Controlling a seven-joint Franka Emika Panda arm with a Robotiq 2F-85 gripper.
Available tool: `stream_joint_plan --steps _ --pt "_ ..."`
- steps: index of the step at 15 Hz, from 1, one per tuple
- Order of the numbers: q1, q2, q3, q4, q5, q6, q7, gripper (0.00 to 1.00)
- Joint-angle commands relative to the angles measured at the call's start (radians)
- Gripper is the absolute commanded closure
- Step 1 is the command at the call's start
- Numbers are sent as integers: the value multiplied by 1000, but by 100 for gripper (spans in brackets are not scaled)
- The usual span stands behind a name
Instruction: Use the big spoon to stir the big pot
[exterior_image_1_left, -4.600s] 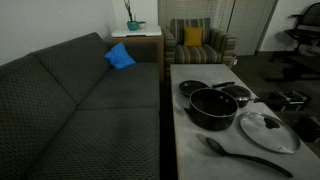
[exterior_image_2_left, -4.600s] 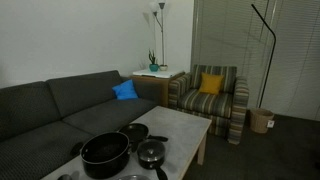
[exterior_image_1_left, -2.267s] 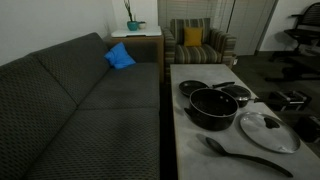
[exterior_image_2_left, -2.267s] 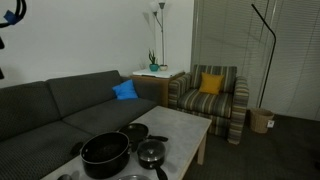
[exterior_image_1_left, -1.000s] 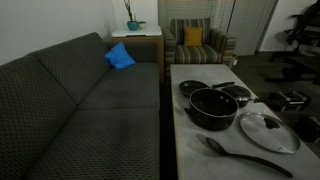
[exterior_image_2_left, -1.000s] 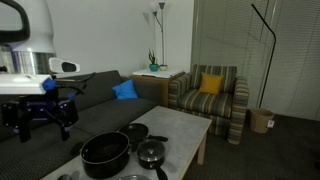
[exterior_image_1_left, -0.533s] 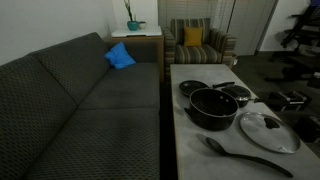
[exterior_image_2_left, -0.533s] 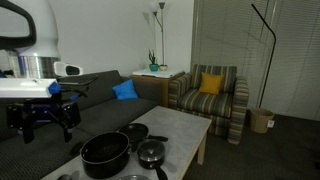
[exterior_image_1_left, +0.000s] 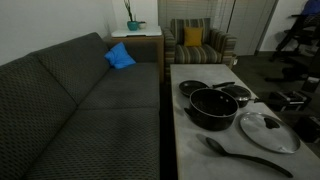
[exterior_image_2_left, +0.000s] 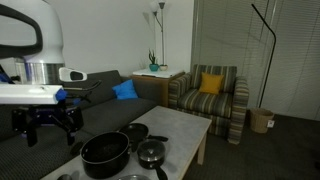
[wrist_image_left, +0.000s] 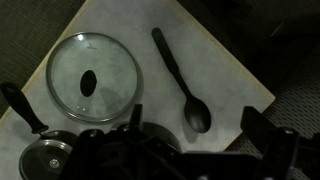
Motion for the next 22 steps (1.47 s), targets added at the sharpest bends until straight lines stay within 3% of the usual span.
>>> stream_joint_plan --steps 1,4,10,11,17,19,22 --pt "-71 134 40 86 10 49 -94 0" --pt "-95 227 51 149 -50 36 -186 0" --pt "-61 411 16 313 -173 -62 -225 0" --pt "-69 364 31 249 -159 -17 -196 0" --pt "-62 383 30 265 -170 -14 -195 0" --pt "1 399 -13 260 -222 2 -162 0" --pt "35 447 -21 257 -280 18 -146 0"
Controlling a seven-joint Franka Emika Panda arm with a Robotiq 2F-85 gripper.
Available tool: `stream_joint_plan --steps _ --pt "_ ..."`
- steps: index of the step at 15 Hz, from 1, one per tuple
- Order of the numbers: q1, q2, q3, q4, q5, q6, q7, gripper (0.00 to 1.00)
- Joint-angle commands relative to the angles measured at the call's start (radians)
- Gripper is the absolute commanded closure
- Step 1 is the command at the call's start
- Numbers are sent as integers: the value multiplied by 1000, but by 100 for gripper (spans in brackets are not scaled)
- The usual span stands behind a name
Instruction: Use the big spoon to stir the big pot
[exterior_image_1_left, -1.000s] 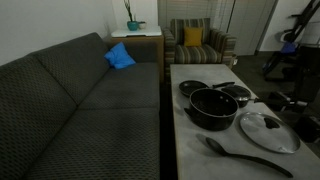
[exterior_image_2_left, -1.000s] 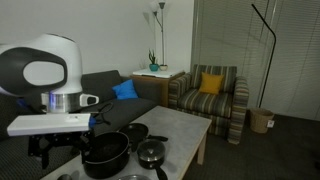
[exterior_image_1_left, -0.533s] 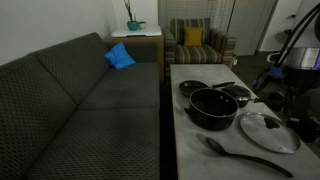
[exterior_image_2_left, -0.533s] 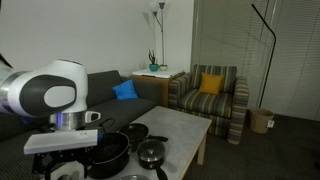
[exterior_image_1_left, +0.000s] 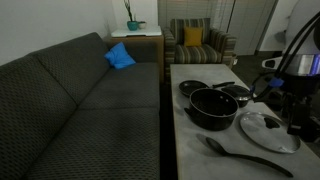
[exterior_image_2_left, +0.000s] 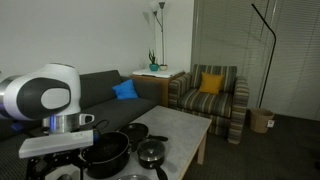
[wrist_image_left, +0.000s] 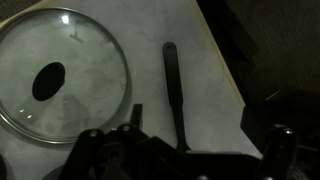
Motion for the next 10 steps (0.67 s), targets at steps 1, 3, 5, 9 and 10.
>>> stream_joint_plan --steps 1,3,5,9,10 --pt "43 58 -17 -10 -60 40 25 0" --pt "40 97 -5 -7 -74 62 13 0" --pt "50 137 -15 -5 -86 98 24 0" --pt "59 237 -64 53 -131 172 33 0" --pt "28 271 -51 97 -118 145 17 0"
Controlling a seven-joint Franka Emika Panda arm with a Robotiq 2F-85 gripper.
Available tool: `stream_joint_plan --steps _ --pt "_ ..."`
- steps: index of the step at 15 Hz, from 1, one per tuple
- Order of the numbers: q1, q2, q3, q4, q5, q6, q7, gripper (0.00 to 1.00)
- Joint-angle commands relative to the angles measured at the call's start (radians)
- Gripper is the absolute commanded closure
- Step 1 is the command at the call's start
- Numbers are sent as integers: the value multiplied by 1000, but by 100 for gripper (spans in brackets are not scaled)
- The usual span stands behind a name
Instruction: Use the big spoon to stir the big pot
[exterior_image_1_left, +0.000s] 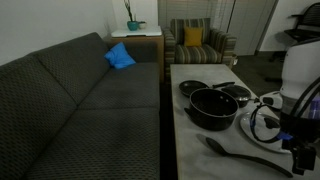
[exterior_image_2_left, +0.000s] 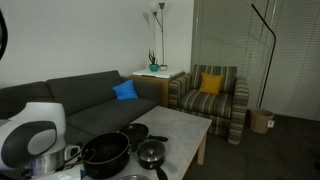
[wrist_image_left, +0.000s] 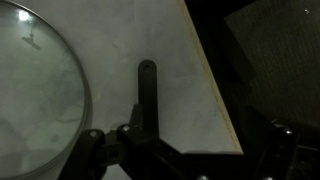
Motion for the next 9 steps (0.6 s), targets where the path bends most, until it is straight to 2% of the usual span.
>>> stream_joint_plan --steps 1,4,6,9 --pt "-14 25 0 23 -18 -2 11 0" --pt "-32 77 -4 79 -16 -2 5 0" --pt "45 61 -56 48 -46 68 68 0" --pt "134 100 -114 69 -88 129 142 0"
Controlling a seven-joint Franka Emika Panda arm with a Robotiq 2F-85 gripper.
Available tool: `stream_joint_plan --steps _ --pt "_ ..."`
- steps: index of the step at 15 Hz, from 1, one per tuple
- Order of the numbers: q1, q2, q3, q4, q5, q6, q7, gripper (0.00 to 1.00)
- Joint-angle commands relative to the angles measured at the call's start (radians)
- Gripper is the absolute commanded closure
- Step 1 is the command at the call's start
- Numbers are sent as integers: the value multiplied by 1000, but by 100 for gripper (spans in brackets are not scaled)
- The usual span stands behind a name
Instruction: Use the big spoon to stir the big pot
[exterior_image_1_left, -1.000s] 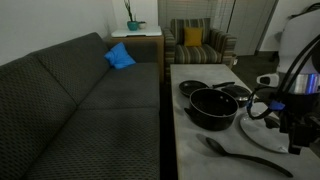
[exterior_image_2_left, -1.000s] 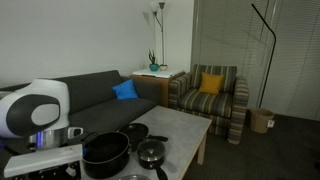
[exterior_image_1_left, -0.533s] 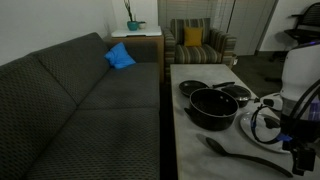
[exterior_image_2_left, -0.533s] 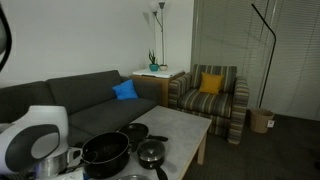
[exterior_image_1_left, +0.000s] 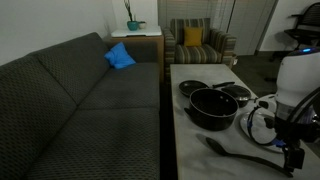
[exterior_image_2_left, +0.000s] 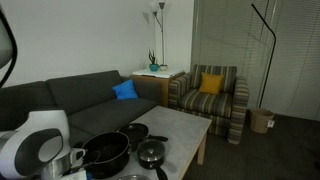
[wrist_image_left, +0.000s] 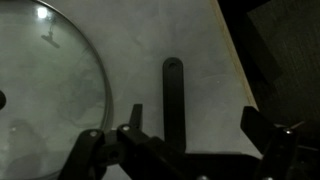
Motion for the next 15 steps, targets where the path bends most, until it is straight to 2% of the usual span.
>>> stream_joint_plan --steps 1,4,7,11,15 --pt "110 38 -73 9 -46 62 88 0" --pt "140 89 -80 56 -55 58 94 0" --pt "136 149 -76 125 -56 66 74 0" --pt "88 247 -71 263 -31 45 68 0" --pt "4 319 -17 386 -23 -36 3 0"
